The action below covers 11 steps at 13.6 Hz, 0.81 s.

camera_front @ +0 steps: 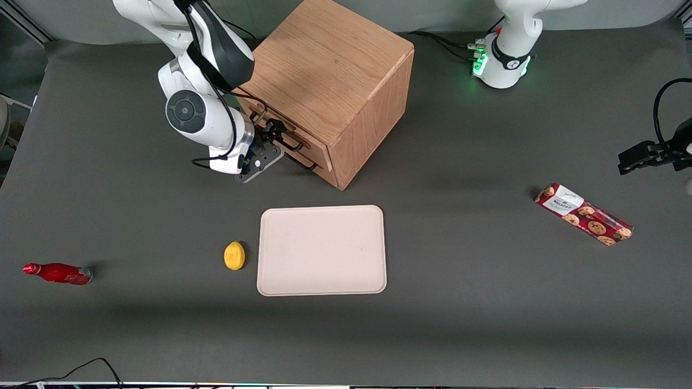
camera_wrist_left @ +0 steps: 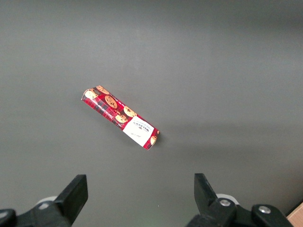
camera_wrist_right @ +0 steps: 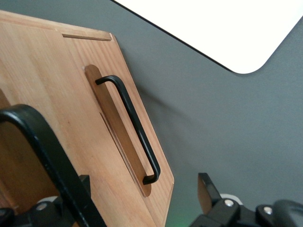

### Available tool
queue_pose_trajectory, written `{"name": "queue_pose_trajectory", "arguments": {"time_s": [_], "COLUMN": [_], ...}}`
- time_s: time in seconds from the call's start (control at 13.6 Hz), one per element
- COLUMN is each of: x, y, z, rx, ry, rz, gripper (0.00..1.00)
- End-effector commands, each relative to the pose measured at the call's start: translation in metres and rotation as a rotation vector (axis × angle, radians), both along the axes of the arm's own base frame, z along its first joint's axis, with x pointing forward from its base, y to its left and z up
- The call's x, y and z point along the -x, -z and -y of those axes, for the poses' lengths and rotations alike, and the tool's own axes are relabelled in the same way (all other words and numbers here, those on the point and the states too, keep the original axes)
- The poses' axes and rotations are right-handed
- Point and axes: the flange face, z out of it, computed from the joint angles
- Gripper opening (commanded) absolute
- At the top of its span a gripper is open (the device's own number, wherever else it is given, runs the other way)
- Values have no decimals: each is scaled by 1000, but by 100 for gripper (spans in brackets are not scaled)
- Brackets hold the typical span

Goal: Open upper drawer
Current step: 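Pull the upper drawer outward from the cabinet with the right gripper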

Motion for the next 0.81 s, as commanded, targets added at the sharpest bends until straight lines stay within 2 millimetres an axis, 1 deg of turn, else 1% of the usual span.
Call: {"name": "queue_pose_trajectory", "arguments": {"time_s": [0.0, 0.29, 0.44, 0.59, 0.73], "x": [-16, -26, -39, -46, -57], "y": [10, 14, 18, 19, 24], "z": [9, 17, 27, 28, 39], "rx": [4, 10, 10, 1, 9], "ry": [-4, 0, 13, 14, 17], "rz": [14, 16, 18, 17, 21], "gripper": [100, 100, 100, 100, 100]}}
